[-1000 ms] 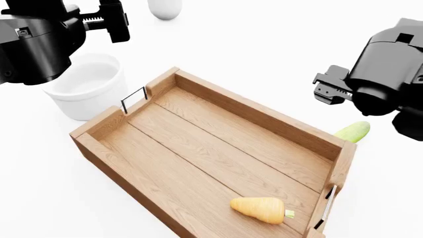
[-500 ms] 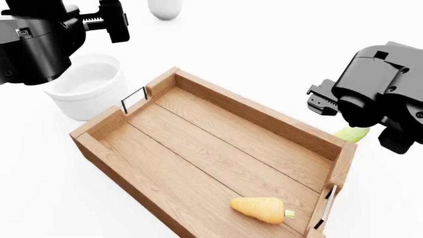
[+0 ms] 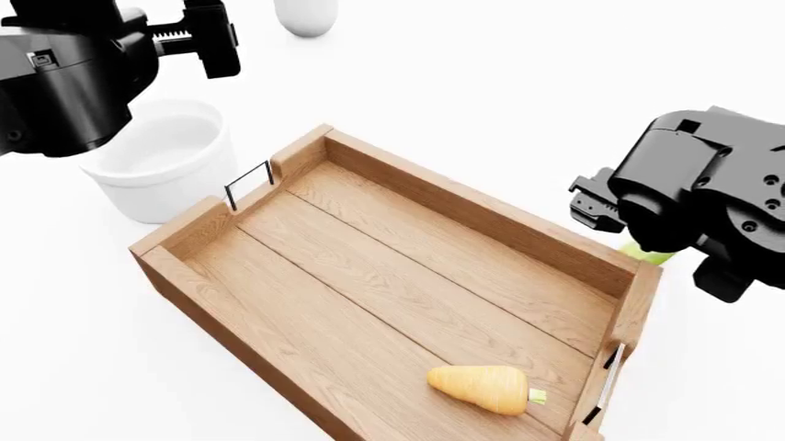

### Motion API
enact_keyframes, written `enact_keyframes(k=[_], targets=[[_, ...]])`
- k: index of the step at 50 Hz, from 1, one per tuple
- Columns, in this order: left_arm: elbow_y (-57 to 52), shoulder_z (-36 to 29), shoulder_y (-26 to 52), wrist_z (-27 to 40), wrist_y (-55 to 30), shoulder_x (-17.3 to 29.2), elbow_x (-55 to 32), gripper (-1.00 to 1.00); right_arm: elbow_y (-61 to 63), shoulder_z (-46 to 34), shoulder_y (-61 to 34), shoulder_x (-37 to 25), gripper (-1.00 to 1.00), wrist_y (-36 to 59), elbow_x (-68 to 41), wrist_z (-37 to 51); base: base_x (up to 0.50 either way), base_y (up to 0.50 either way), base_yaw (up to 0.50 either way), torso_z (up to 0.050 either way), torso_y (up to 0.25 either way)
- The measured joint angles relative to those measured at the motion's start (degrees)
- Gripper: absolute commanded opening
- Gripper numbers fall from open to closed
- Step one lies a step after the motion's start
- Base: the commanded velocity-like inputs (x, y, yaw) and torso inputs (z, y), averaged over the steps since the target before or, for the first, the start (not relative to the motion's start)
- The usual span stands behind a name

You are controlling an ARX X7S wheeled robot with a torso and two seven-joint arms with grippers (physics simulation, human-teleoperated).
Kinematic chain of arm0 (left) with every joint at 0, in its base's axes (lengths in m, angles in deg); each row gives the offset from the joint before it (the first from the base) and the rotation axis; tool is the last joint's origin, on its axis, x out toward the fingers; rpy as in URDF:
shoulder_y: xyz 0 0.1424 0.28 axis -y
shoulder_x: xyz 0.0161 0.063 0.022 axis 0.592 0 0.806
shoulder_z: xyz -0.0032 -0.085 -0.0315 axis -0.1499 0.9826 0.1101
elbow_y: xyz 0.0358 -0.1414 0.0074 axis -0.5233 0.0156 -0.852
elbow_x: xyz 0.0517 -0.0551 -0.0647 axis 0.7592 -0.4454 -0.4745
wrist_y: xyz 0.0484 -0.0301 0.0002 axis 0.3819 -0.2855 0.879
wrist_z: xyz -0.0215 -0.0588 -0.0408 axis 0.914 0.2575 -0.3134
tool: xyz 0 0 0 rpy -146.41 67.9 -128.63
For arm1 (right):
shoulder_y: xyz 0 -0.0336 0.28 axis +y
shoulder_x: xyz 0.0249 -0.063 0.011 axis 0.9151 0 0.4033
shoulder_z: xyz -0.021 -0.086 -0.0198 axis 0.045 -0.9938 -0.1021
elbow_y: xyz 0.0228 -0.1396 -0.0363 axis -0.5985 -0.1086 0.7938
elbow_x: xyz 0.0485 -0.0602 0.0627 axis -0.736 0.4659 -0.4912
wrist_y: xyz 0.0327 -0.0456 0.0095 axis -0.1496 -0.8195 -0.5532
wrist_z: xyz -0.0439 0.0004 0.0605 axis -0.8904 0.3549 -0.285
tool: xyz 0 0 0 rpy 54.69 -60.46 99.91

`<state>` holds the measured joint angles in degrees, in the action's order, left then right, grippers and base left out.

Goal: Place the two vegetables and bowl onto the tray for setting up a vegetable dip station.

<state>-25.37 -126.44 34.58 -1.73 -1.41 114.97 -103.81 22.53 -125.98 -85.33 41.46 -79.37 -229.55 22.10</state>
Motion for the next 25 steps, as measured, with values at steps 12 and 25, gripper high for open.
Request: enact_keyframes(k=[12, 25], targets=[[0.1, 0.0, 0.1, 0.0, 0.0, 0.0, 0.0, 1.0, 0.0, 0.2, 0.5, -0.1, -1.0, -0.9, 0.2, -0.8, 0.0, 0.0, 0.0, 0.0, 0.0], [0.0, 0.0, 0.0, 0.1, 0.1, 0.0, -0.1, 1.0, -0.7, 0.0, 0.8, -0.1, -1.0, -0.8, 0.8, -2.0, 0.0, 0.0, 0.0, 0.0, -0.002]])
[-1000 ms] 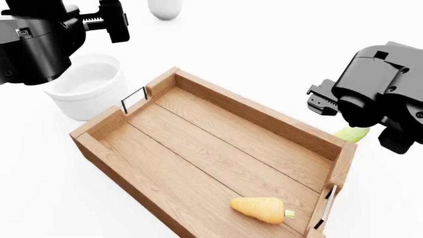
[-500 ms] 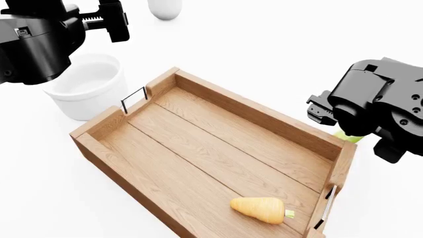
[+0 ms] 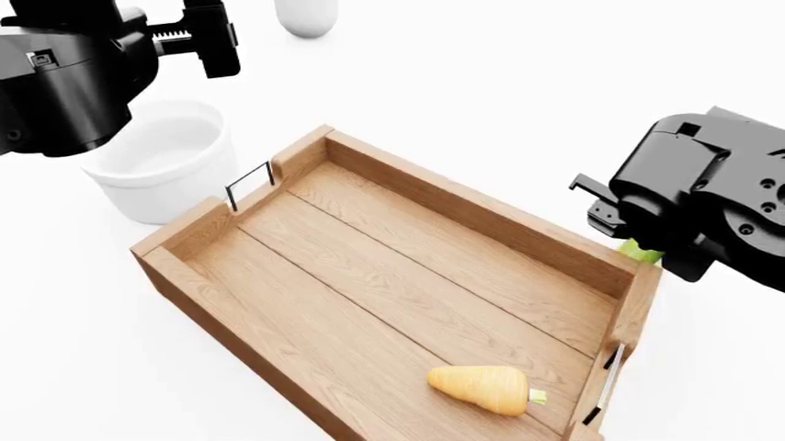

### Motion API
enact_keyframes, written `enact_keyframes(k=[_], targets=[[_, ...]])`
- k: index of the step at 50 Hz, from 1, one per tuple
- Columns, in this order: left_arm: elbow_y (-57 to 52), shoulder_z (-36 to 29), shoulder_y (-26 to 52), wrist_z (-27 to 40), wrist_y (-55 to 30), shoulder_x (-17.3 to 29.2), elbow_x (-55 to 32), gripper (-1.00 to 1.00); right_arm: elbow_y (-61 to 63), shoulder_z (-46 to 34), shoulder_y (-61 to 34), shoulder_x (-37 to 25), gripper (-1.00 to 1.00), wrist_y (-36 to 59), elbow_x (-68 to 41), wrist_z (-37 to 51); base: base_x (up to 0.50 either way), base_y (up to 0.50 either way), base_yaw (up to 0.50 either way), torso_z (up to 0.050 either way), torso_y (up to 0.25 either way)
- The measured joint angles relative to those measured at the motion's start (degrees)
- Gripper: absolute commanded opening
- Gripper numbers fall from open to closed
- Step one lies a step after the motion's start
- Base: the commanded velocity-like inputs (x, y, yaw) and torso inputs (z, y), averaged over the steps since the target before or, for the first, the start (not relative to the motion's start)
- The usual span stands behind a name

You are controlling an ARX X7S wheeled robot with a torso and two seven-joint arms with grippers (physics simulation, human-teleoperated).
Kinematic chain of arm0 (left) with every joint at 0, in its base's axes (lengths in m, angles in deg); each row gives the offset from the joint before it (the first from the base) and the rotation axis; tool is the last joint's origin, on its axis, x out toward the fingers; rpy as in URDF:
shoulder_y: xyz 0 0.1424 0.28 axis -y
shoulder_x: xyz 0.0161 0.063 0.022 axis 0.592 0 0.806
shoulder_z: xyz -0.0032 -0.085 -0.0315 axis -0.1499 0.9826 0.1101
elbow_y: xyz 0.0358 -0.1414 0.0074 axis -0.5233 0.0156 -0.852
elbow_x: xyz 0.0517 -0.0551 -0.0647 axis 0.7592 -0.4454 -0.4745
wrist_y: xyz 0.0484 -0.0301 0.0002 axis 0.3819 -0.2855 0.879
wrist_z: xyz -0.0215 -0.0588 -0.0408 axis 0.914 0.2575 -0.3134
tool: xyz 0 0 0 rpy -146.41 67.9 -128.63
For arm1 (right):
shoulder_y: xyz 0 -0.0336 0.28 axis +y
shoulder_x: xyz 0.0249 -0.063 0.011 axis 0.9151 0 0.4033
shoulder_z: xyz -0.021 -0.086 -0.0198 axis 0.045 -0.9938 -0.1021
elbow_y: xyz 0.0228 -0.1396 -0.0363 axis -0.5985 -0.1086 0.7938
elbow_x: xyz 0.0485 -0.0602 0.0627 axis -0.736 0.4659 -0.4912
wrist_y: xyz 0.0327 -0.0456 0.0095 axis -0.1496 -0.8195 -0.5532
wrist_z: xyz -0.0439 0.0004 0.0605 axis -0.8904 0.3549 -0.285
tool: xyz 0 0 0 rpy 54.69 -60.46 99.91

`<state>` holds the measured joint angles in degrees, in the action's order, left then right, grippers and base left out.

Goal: Place the two vegetables and bowl onto the tray for setting up a vegetable dip station.

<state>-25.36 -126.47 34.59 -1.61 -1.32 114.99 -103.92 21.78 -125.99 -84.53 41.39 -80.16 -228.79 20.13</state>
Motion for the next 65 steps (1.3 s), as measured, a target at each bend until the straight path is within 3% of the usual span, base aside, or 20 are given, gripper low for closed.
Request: enact_keyframes(k=[25, 35, 46, 55, 65], targets=[[-0.3, 0.0, 0.1, 0.3, 0.0, 0.1, -0.2, 1.0, -6.3, -3.6, -4.8, -0.2, -1.0, 7.1, 2.3, 2.6, 0.0, 0.0, 0.0, 0.0, 0.0], [-0.3, 0.1, 0.1, 0.3, 0.1, 0.3, -0.3, 1.0, -12.3, -6.0, -11.2, 2.2, -1.0, 15.5, 5.9, 2.7, 0.0, 0.0, 0.0, 0.0, 0.0], [-0.2, 0.2, 0.2, 0.4, 0.1, 0.3, -0.5, 1.0, -17.9, -5.7, -19.1, 4.5, -1.0, 28.6, 8.8, -4.6, 0.0, 0.0, 0.0, 0.0, 0.0], [-0.3, 0.2, 0.2, 0.5, 0.0, 0.3, -0.6, 1.0, -19.9, 2.8, -23.4, 4.7, -1.0, 43.6, 12.8, -12.7, 0.0, 0.0, 0.0, 0.0, 0.0], [-0.5, 0.2, 0.2, 0.7, 0.0, 0.4, -0.7, 1.0, -18.6, 15.7, -24.9, 4.6, -1.0, 58.5, 12.8, -16.0, 0.0, 0.0, 0.0, 0.0, 0.0]])
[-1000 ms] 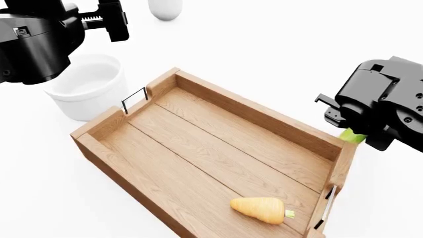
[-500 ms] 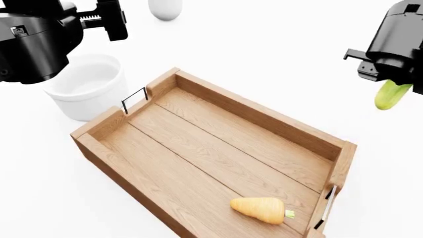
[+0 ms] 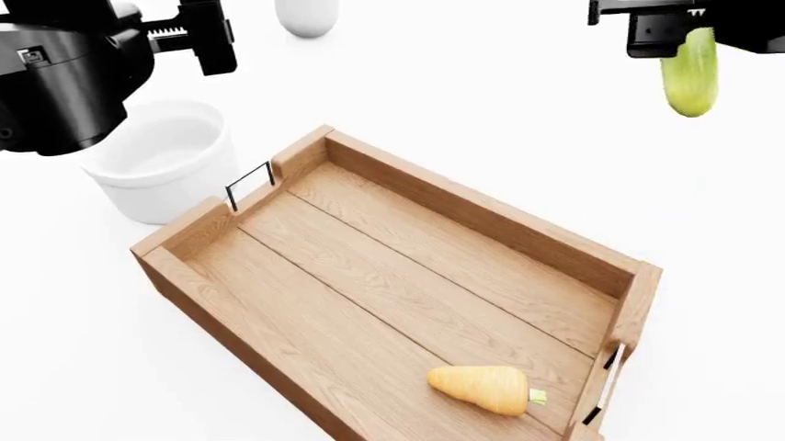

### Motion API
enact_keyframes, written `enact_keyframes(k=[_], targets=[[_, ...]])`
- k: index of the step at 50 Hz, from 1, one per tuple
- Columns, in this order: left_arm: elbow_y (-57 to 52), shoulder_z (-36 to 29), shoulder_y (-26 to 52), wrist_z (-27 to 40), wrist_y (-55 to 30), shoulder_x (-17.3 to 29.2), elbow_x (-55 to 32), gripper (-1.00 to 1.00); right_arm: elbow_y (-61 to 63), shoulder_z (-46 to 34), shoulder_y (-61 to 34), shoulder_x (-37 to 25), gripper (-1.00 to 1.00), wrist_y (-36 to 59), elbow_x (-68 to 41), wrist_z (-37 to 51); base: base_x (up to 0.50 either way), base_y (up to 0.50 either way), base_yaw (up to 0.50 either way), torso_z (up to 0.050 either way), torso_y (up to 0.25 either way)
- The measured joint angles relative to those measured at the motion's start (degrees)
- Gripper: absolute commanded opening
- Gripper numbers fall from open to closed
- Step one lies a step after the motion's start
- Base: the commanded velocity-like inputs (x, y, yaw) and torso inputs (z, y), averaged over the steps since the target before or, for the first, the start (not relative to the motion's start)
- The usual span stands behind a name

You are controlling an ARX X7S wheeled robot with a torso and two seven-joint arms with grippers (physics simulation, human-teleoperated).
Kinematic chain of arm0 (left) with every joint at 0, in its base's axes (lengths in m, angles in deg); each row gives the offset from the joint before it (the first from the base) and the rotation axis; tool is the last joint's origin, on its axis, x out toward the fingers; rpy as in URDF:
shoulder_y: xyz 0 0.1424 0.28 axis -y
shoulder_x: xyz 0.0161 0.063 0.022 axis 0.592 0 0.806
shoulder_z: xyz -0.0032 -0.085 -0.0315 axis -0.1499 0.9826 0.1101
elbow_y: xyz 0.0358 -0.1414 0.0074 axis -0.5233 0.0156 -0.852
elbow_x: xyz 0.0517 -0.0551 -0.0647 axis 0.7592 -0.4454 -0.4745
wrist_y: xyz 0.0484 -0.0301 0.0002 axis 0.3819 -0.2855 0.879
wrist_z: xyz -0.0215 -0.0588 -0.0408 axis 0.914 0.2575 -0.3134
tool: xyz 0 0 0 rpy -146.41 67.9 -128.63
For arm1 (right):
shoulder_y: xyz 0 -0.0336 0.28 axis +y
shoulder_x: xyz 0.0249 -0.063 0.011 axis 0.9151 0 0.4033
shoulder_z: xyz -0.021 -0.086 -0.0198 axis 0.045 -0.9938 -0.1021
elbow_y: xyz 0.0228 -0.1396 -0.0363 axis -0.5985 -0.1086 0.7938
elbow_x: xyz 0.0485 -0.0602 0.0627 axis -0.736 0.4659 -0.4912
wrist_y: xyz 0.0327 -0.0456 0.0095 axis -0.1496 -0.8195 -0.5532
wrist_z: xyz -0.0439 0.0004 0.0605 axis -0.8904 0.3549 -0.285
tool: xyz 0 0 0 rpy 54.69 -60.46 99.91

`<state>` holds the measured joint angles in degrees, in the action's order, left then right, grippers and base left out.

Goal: Place the two vegetables and bowl onto the tray for setting up a vegetable dip station.

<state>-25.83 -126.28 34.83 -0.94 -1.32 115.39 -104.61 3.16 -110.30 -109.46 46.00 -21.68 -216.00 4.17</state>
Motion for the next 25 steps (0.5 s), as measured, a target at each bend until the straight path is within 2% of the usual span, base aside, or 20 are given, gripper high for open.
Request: enact_keyframes(k=[12, 25], targets=[[-0.1, 0.1, 0.0, 0.2, 0.0, 0.1, -0.2, 1.0, 4.4, 9.1, -0.1, 1.5, -1.0, 11.6, -6.0, -1.8, 0.0, 0.0, 0.0, 0.0, 0.0], [0.0, 0.2, 0.1, 0.3, 0.1, 0.2, -0.3, 1.0, 9.6, 13.8, 0.6, 3.8, -1.0, 18.6, -12.4, -3.6, 0.0, 0.0, 0.0, 0.0, 0.0]])
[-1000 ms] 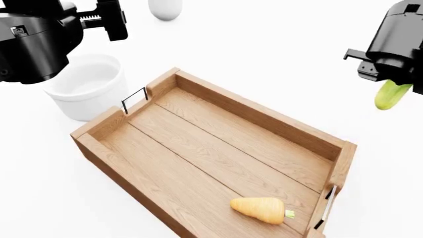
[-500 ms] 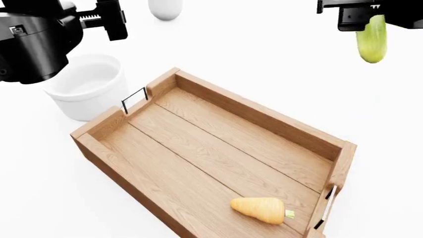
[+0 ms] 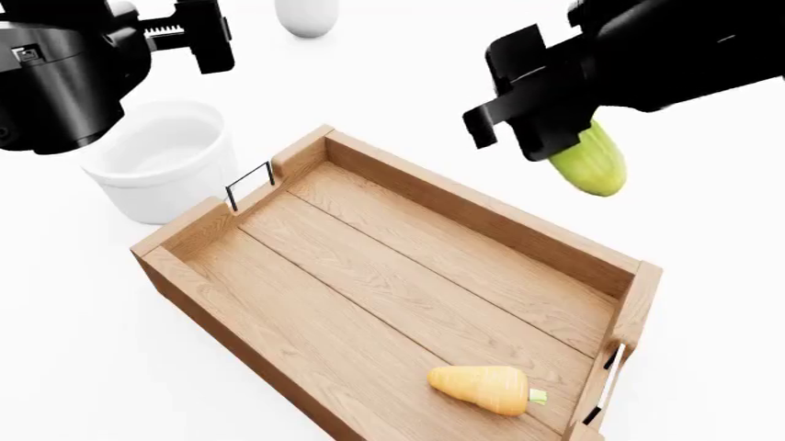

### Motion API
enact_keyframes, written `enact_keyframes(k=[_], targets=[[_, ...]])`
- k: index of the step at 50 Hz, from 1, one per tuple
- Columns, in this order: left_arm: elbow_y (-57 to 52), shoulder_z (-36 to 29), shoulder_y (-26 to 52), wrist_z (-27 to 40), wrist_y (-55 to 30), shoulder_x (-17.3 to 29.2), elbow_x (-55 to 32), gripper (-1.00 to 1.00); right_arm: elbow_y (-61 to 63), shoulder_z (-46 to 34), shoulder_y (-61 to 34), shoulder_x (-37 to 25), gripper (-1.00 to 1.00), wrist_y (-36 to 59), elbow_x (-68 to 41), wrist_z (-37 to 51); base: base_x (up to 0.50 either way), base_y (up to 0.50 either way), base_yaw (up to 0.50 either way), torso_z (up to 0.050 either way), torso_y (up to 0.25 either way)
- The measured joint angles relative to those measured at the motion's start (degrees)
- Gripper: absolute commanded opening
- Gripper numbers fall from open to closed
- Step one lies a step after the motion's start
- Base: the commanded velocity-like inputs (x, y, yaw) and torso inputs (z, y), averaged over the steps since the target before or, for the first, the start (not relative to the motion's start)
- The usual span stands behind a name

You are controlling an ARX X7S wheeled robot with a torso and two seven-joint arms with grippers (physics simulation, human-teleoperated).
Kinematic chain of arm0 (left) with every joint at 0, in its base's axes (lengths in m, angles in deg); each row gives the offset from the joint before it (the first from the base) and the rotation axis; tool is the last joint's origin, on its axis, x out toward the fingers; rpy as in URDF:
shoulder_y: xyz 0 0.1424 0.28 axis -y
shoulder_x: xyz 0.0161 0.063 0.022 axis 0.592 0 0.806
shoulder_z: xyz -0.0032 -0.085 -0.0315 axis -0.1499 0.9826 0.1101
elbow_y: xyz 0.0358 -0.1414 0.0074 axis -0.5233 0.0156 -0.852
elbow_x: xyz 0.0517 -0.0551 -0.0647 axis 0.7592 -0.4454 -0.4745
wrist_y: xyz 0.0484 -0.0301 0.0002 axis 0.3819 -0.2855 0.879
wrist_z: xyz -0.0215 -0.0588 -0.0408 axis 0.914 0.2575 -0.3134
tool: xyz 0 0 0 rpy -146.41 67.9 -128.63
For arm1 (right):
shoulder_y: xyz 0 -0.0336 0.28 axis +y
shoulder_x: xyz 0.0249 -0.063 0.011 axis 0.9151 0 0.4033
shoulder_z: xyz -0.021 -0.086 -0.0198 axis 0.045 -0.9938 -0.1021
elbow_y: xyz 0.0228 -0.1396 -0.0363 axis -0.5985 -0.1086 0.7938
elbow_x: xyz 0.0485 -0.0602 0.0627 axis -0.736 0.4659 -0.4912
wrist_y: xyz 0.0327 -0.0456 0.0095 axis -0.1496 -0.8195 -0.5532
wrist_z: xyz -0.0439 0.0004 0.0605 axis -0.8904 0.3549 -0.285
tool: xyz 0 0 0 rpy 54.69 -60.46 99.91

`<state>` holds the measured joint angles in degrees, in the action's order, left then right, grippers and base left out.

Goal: Place the two vegetables and bowl onto the tray for setting up a vegetable dip station.

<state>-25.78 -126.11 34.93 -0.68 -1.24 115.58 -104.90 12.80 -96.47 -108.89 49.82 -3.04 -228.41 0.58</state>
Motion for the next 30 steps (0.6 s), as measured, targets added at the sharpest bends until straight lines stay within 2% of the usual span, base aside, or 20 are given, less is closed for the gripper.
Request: enact_keyframes(k=[30], targets=[[-0.1, -0.1, 0.1, 0.1, 0.0, 0.0, -0.1, 1.0, 9.9, -1.0, 2.2, 0.6, -1.0, 2.2, -11.2, 1.3, 0.0, 0.0, 0.0, 0.0, 0.0]])
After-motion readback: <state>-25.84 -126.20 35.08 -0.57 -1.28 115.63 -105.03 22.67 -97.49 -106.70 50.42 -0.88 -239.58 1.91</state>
